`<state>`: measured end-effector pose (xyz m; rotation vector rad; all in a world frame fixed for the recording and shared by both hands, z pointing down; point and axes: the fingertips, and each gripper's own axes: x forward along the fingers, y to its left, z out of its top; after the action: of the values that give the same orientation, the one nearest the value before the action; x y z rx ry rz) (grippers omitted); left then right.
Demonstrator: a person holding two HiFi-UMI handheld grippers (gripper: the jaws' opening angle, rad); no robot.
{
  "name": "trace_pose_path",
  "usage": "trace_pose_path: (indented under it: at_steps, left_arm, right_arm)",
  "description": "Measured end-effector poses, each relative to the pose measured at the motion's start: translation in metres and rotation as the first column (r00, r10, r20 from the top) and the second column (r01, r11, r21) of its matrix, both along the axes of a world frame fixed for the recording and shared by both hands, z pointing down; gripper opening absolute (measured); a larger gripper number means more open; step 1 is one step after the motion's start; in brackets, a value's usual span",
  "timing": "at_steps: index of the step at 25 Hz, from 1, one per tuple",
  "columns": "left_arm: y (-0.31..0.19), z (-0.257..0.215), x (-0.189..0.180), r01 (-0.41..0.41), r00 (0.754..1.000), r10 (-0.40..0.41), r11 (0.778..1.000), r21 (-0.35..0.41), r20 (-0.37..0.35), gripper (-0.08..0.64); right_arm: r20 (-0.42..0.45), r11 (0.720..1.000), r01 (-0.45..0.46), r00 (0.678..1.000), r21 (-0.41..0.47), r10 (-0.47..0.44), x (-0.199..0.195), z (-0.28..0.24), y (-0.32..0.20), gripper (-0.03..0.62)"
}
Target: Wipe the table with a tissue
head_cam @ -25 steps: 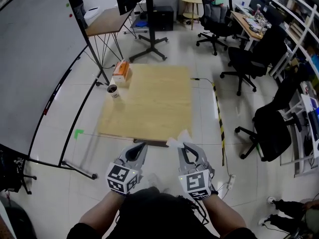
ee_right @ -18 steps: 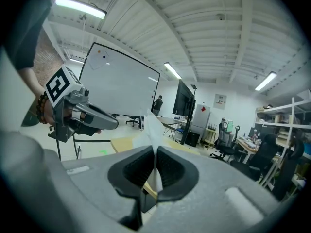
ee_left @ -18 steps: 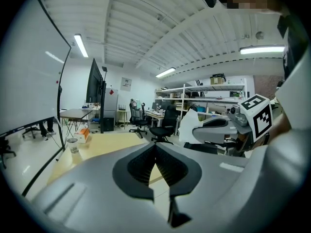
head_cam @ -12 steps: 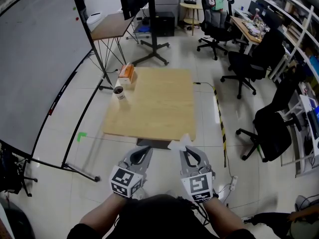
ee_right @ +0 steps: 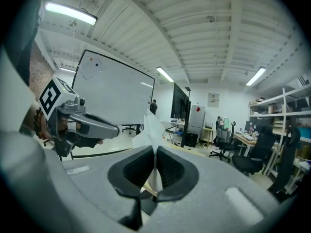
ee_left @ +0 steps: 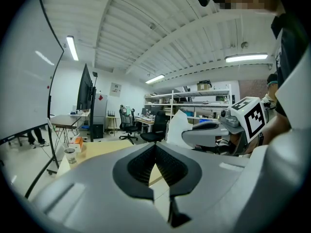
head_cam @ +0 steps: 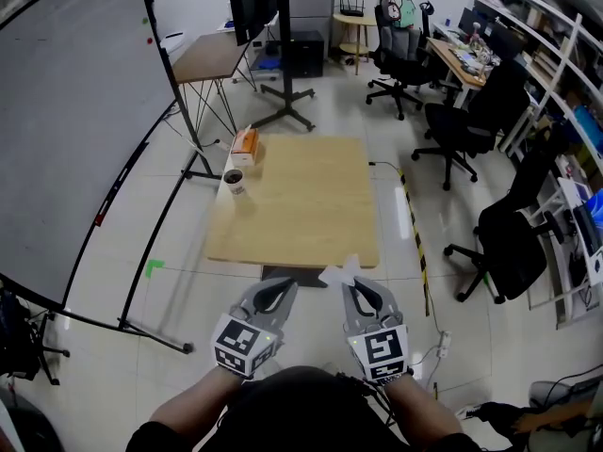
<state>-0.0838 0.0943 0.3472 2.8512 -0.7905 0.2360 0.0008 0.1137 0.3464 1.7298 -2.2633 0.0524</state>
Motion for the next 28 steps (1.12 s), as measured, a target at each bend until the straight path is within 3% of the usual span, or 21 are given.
trace_pose_path:
  at_steps: [9, 28]
  left_arm:
    - [0.008, -0.011, -0.008, -0.035, 0.999, 0.035, 0.999, 0.032, -0.013, 0.015]
    - [0.023, -0.010, -0.001, -0.030, 0.999, 0.030, 0.999, 0.033, -0.012, 0.015]
  right_arm:
    - [0.002, 1.000, -0.004, 1.000, 0.010, 0.004, -0.014, -0.008, 0.005, 0.002]
    - [0.014, 1.000, -0.018, 1.000, 0.023, 0.017, -0.003, -0.006, 0.025, 0.002]
